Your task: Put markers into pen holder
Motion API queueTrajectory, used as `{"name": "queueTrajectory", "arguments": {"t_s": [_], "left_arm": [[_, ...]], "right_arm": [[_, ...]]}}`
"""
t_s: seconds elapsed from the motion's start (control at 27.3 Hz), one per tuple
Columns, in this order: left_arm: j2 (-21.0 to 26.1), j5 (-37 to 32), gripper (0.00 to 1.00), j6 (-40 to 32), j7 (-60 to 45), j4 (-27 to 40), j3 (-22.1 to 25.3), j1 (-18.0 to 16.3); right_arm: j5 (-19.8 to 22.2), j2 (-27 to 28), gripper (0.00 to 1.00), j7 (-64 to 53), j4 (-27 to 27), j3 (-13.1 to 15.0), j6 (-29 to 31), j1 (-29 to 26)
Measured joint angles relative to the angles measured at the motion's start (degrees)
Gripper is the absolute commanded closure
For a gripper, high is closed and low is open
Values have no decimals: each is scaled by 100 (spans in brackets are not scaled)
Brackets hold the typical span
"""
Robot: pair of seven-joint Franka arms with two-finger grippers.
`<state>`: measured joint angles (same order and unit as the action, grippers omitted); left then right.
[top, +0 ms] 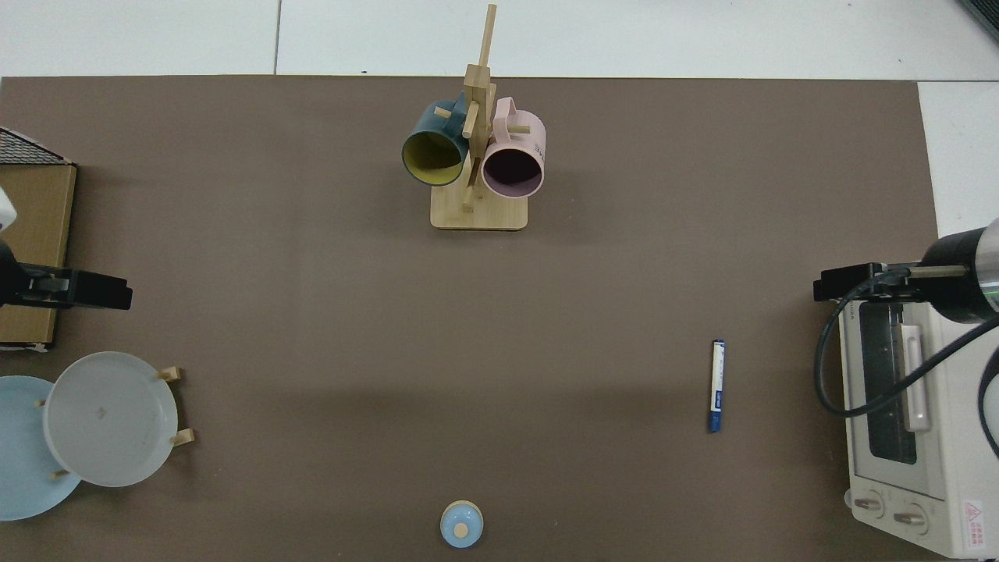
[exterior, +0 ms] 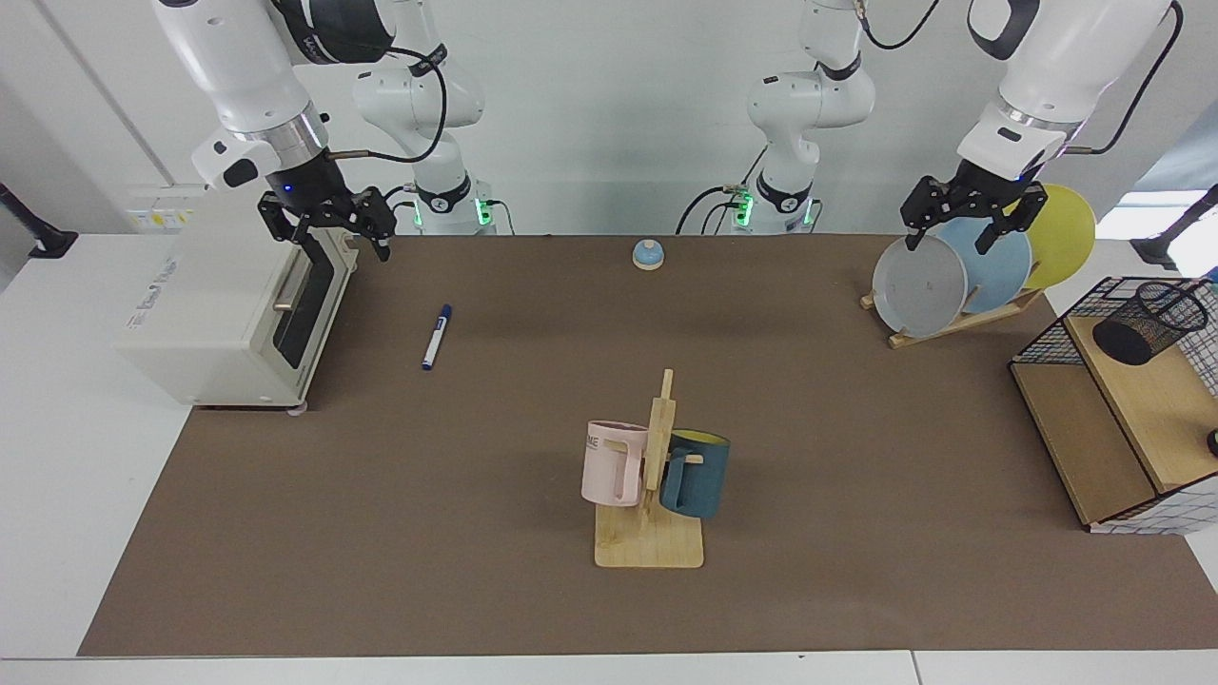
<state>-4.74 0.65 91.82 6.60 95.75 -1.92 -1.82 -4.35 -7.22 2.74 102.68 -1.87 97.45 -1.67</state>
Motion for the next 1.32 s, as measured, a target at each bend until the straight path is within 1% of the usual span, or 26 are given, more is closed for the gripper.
{"name": "queueTrajectory", "arguments": {"t_s": [0.15,0.29,0.37,0.48,0.59,0.77,0.99,1.06,1.17,1.32], "left_arm": [[0,0,0,0,0,0,0,0],[0,0,0,0,0,0,0,0],[0,0,0,0,0,0,0,0],[0,0,0,0,0,0,0,0],[0,0,0,0,0,0,0,0],[0,0,0,0,0,0,0,0],[0,0,0,0,0,0,0,0],[0,0,0,0,0,0,0,0],[0,0,0,0,0,0,0,0],[0,0,0,-25,0,0,1,0]], "right_arm": [[148,0,0,0,0,4,0,0],[536,-2,0,-2,8,4,0,0],[652,-20,0,-2,46,3,0,0],[704,-87,0,-2,195,0,1,3],[703,-180,0,1,484,-5,74,31],[701,-279,0,17,1202,-11,657,154],[699,-265,0,203,2251,-18,1682,309],[699,-251,0,310,2549,-19,1944,326],[699,-199,0,612,2853,-19,2192,335],[640,-20,0,1049,3012,-20,2446,417]]}}
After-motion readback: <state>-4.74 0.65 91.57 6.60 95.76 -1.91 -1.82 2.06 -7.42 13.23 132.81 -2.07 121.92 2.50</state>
